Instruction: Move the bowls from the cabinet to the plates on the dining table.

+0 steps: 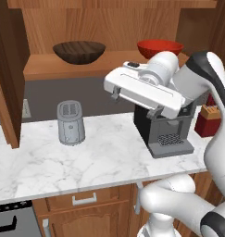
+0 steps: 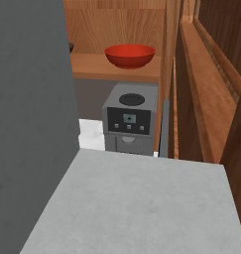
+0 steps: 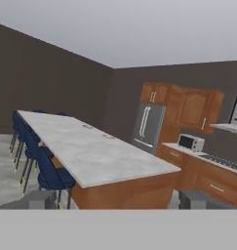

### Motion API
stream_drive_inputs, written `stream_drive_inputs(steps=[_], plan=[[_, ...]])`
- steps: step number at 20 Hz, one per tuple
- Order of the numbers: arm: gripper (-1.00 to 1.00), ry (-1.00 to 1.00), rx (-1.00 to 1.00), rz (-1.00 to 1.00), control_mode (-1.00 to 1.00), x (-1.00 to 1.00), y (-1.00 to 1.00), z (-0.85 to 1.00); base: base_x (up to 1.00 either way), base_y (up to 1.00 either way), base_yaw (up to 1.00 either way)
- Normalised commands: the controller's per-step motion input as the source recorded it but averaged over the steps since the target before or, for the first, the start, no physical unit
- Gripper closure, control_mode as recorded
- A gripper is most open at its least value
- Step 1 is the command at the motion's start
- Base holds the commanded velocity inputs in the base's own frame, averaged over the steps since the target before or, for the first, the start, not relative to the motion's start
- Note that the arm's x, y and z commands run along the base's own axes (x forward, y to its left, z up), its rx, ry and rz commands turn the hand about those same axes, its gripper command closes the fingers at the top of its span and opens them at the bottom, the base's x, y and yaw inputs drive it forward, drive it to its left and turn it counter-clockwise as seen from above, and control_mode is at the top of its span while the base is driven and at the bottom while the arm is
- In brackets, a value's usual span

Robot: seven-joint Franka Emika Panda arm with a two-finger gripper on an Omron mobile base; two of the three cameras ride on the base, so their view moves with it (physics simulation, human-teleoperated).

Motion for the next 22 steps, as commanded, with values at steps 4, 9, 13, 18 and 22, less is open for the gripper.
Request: stream_drive_inputs(steps=[4,9,13,18,22], plan=[[-1.00,0.00,0.00,0.04,-1.00,0.00,-0.42,0.00,0.00,0.00,0.00],[-1.00,0.00,0.00,-0.09,-1.00,0.09,-0.38,0.00,0.00,0.00,0.00],[-1.00,0.00,-0.01,-0.18,-1.00,0.21,-0.34,0.00,0.00,0.00,0.00],[-1.00,0.00,-0.04,-0.23,-1.00,0.27,-0.21,0.00,0.00,0.00,0.00],[-1.00,-0.01,-0.04,-0.20,-1.00,0.36,-0.03,0.00,0.00,0.00,0.00]])
